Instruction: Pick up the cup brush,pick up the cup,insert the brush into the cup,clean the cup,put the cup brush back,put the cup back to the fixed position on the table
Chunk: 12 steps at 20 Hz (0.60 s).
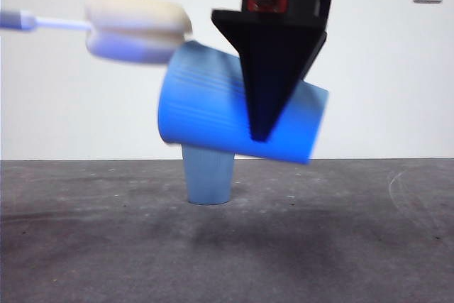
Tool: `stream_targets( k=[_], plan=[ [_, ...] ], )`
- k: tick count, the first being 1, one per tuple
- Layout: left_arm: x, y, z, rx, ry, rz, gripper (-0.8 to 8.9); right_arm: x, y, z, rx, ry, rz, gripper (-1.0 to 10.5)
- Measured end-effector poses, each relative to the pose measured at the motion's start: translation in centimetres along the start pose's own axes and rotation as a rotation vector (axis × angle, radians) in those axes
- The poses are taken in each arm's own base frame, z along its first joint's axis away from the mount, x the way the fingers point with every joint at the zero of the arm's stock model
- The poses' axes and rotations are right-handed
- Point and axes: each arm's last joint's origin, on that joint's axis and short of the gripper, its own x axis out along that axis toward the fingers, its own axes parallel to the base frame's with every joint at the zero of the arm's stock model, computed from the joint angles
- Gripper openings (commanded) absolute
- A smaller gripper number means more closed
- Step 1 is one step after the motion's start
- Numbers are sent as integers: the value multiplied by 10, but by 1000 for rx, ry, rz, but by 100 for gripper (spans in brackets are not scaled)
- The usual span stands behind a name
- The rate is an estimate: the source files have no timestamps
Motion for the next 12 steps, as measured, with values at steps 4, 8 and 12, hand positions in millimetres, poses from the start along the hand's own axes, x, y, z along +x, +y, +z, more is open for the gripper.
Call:
stream_targets(
  k=[4, 8, 12],
  plan=[
    [-6, -1, -5, -88, -54, 16, -9, -20, -4, 0, 46, -122, -43, -17],
    [-11, 1, -2, -184, -160, 41, -9, -43, -7, -3, 110, -247, -82, -17],
    [-14, 5, 10, -275, -295, 64, -9, -67, -9, -10, 178, -366, -114, -17]
  ],
)
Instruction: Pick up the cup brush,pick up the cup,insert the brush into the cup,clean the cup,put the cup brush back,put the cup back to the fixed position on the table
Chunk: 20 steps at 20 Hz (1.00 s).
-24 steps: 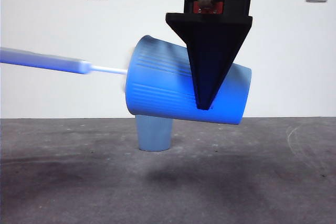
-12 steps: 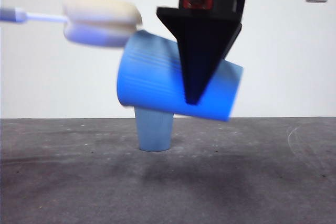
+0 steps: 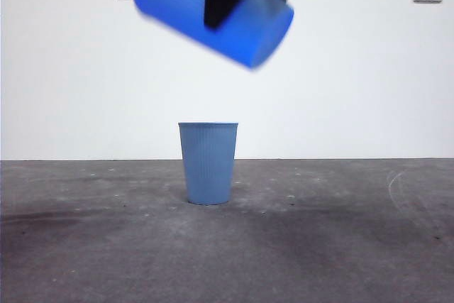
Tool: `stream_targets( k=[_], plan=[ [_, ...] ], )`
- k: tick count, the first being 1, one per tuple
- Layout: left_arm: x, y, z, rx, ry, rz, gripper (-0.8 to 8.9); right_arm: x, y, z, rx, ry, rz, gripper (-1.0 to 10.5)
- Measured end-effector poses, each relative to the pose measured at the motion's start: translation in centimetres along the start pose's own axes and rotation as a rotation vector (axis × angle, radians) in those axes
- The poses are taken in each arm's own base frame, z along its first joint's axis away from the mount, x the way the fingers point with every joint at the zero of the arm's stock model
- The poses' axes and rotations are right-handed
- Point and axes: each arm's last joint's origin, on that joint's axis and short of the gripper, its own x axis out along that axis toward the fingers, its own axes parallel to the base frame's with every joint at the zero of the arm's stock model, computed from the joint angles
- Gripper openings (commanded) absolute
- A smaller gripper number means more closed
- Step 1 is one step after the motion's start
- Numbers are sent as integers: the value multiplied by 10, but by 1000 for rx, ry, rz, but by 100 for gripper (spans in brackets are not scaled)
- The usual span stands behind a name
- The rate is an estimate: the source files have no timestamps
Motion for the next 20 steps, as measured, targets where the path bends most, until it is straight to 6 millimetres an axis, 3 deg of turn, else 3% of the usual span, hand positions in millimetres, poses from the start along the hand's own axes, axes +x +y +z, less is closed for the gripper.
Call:
stream_targets(
  k=[10, 14, 20],
  plan=[
    [17, 9, 31, -313, -158, 125, -9, -74, -14, -11, 107, -235, -166, -17],
    [45, 22, 38, -440, -54, 191, -9, -102, -18, -20, 161, -314, -237, -17],
    [103, 62, 43, -627, 66, 199, -9, -141, -22, -40, 246, -418, -306, -17]
  ],
)
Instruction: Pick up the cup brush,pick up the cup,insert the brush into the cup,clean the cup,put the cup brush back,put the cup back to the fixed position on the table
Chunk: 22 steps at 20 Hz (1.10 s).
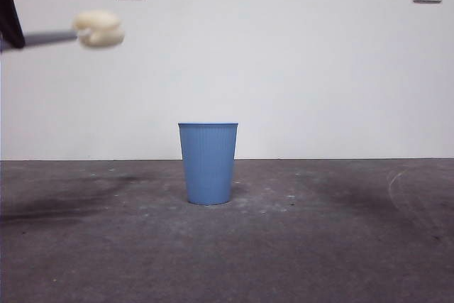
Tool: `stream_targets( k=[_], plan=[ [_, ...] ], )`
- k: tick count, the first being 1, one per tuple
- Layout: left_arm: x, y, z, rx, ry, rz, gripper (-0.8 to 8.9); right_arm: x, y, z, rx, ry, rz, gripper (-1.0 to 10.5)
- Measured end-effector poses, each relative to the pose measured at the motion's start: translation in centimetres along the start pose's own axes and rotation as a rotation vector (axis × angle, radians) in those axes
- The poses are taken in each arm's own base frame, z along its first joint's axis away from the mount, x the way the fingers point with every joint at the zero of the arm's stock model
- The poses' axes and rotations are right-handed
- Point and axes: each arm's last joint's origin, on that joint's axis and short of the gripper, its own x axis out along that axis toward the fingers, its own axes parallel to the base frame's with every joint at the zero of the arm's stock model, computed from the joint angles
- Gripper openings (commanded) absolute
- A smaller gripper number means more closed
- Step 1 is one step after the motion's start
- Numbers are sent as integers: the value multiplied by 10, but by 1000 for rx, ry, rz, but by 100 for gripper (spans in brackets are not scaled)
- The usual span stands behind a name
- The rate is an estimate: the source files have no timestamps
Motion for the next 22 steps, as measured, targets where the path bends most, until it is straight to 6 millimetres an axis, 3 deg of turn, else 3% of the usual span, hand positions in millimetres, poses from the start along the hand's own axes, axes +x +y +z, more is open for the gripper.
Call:
stream_targets(
  k=[3, 7, 13, 22],
  plan=[
    [31, 12, 5, -48, 92, 45, -9, -16, -8, -4, 17, -16, -52, -17],
    [65, 12, 12, -57, 105, 32, -9, -28, -13, -7, 26, -31, -72, -17],
    [116, -4, 5, -13, 187, 3, -9, -27, -13, -9, 24, -7, -98, -17],
    [165, -14, -13, 12, 274, 51, -9, -28, -14, -9, 40, -2, -144, -17]
  ],
)
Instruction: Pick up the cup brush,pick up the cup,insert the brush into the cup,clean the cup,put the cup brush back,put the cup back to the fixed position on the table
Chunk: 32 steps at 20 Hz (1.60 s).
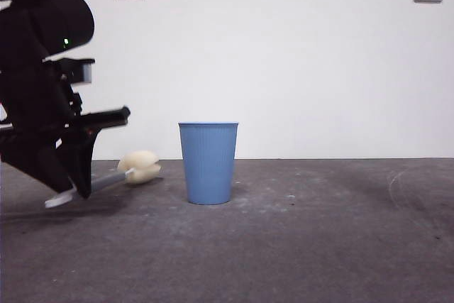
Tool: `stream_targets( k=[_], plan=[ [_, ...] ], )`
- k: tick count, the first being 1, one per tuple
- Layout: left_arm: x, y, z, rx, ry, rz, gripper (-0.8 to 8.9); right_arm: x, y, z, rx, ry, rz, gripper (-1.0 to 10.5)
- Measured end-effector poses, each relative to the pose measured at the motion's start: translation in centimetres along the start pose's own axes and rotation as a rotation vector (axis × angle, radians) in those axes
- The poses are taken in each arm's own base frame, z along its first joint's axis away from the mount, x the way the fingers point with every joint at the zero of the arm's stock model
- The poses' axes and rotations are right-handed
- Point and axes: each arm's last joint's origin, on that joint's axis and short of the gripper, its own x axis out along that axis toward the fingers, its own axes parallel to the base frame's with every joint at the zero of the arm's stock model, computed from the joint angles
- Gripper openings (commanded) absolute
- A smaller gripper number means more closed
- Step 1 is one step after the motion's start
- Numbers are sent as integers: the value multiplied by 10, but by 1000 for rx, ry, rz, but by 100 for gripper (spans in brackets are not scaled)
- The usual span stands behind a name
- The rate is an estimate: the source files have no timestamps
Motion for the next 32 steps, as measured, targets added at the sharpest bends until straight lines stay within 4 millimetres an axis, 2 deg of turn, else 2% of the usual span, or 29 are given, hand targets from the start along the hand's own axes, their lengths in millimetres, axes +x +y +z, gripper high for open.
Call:
stream_targets(
  k=[8, 9, 10, 12, 13, 20, 22, 25, 29, 32],
  plan=[
    [13, 0, -3, -57, 20, 56, 3, 0, 0, 0, -1, 3, -2, -17],
    [13, -1, -3, -63, 21, 56, 33, 0, 0, 0, -1, 3, -2, -17],
    [14, -1, -3, -63, 23, 58, 117, 0, 0, 0, -1, 3, -2, -17],
    [14, -2, -3, -64, 22, 61, 345, 0, 0, 0, -1, 3, -2, -17],
    [14, -2, -4, -75, 25, 58, 395, 0, 0, 0, -1, 3, -2, -17],
    [6, -3, -5, -71, 22, 51, 413, 0, 0, 0, -1, 3, -2, -17],
    [-5, -2, -1, -70, -18, 44, 413, 0, 0, 0, -1, 3, -4, -17],
    [-34, 3, 6, -73, -119, 22, 413, 0, -1, 0, 2, 4, -31, -17],
    [-83, 10, 10, -59, -272, -8, 412, 0, -2, 6, 34, -50, -39, -17],
    [-122, 12, 3, -12, -369, -30, 412, 0, -2, 11, 58, -102, -46, -17]
  ],
)
